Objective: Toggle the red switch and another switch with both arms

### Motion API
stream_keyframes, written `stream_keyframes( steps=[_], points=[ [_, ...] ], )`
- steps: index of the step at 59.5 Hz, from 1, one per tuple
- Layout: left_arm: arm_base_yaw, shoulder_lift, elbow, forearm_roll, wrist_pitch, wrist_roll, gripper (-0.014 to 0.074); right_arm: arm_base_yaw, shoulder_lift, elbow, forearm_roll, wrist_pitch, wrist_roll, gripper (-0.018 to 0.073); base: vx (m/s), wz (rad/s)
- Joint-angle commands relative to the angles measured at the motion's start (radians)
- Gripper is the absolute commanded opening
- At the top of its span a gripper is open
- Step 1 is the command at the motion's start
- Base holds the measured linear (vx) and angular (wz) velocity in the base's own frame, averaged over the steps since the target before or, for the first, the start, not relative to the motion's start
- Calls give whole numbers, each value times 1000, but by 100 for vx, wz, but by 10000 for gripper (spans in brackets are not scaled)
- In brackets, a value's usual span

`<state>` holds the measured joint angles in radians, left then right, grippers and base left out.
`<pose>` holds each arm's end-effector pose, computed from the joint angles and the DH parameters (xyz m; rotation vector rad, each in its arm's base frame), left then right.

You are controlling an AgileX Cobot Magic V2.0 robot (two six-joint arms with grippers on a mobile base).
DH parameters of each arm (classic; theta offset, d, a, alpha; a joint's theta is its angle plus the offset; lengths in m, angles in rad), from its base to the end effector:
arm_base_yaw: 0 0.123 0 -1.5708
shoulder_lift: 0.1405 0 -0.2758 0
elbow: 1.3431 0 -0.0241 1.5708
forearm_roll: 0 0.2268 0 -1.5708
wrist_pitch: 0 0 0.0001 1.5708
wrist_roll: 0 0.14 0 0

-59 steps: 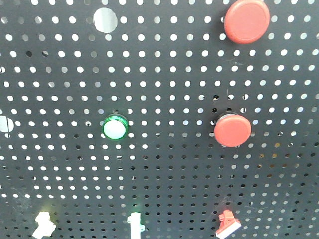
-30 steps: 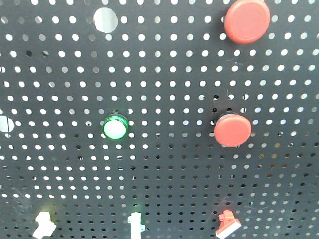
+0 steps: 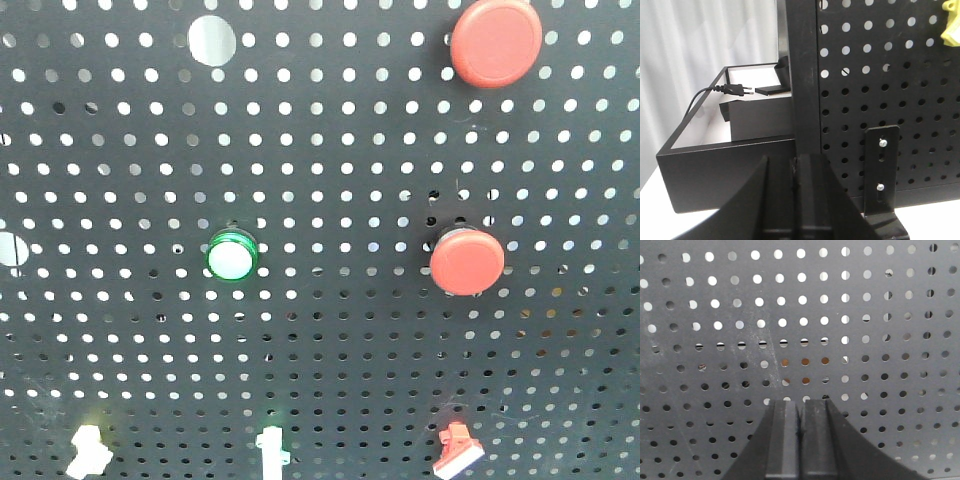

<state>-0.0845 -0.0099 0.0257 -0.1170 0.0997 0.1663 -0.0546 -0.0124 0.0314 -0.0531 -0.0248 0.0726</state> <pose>0.0905 -0.0093 0.1952 0.1163 1.5943 -0.0362 0.0904 -0.0048 0.2106 0.0537 1.4769 -0.0275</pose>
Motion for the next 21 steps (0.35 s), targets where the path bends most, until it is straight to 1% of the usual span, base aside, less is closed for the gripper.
stream_keyframes(
  steps=[1, 21],
  points=[
    [2, -19, 20, -1, -84, -10, 3, -7, -11, 5, 1, -76, -10, -6, 0, 0],
    [2, -19, 20, -1, -84, -10, 3, -7, -11, 5, 1, -76, -10, -6, 0, 0]
  ],
)
